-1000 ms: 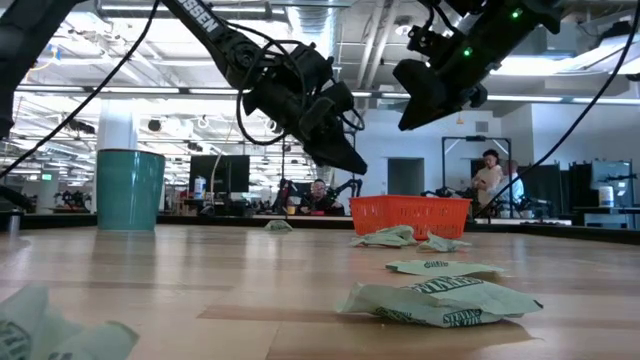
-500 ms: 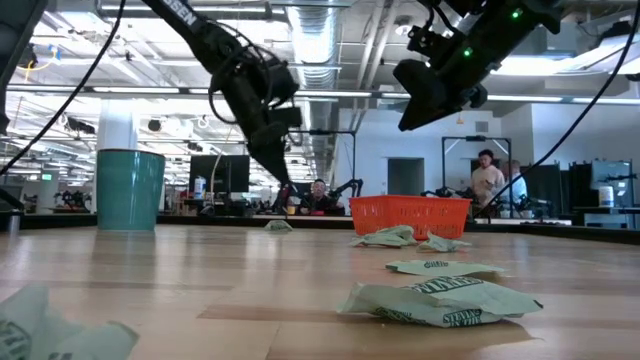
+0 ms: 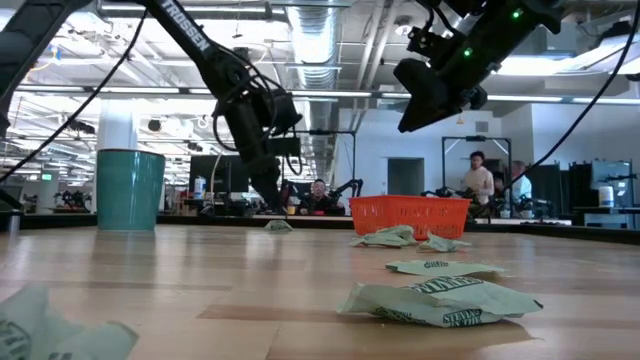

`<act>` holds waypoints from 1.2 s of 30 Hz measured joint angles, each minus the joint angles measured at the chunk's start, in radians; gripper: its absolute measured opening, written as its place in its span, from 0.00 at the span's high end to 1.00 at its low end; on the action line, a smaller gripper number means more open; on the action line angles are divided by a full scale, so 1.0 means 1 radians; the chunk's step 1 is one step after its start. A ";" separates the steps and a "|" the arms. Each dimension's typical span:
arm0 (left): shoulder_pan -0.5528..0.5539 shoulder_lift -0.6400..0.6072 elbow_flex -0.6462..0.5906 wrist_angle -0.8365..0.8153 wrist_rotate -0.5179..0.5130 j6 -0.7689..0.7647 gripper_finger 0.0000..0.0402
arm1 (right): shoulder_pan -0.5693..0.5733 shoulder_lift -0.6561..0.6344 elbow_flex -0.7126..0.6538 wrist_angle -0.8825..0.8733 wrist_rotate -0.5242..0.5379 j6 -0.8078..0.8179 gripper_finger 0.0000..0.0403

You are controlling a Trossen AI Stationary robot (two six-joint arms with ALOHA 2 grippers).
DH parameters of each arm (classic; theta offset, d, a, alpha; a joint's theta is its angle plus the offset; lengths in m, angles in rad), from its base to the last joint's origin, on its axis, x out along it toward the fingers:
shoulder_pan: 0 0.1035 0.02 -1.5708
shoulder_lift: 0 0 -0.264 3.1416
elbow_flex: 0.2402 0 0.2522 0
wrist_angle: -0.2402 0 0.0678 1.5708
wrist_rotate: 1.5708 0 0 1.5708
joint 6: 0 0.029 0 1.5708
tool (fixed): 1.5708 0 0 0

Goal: Pick and place Stevia / Truvia into bins
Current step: Put the stevia packet into the bin

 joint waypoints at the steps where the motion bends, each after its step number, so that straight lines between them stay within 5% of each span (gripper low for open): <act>1: 0.000 0.006 0.000 -0.001 -0.001 0.007 0.47 | 0.002 0.000 0.000 -0.003 0.000 0.000 0.75; 26: -0.006 0.100 0.003 0.019 -0.066 0.007 0.46 | 0.002 0.000 0.000 -0.003 -0.001 0.001 0.75; 36: -0.009 0.103 0.000 0.012 -0.059 0.010 0.84 | 0.002 0.000 0.000 -0.005 -0.001 0.001 0.75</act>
